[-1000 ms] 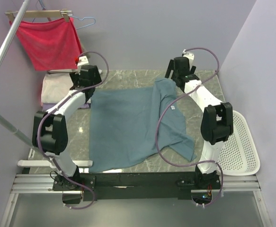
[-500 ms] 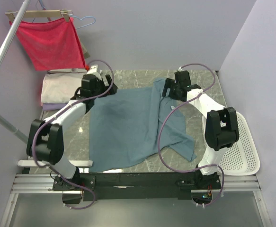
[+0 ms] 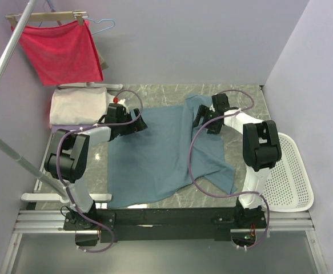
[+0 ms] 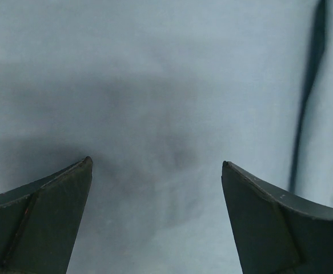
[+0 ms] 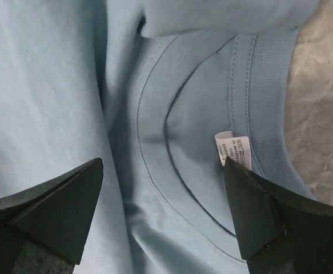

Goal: Fold and stack the t-shirts
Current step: Flatten out the tshirt

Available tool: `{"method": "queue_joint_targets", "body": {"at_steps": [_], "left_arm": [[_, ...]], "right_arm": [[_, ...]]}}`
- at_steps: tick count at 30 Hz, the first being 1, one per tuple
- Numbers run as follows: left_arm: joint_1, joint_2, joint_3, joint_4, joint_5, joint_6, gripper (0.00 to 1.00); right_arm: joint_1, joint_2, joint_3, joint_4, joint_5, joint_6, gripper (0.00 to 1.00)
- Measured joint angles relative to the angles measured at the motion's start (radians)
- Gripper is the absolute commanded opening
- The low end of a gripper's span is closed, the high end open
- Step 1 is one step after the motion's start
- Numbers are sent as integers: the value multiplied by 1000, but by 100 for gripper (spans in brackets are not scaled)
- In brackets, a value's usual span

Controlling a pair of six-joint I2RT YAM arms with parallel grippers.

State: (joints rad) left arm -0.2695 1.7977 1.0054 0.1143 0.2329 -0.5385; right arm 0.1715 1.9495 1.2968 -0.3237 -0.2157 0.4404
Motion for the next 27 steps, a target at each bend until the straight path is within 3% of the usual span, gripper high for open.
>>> {"method": "queue_joint_targets", "body": {"at_steps": [12, 16, 27], "left_arm": [[2, 21, 28, -95, -142, 49, 99], [13, 32, 41, -100, -148, 56, 99], [36, 35, 45, -108, -140, 93, 99]], "right_arm": [[-8, -84, -130, 62, 16, 111, 93], [-3, -126, -156, -37, 130, 120, 90], [0, -175, -185, -301, 538, 140, 94]]}}
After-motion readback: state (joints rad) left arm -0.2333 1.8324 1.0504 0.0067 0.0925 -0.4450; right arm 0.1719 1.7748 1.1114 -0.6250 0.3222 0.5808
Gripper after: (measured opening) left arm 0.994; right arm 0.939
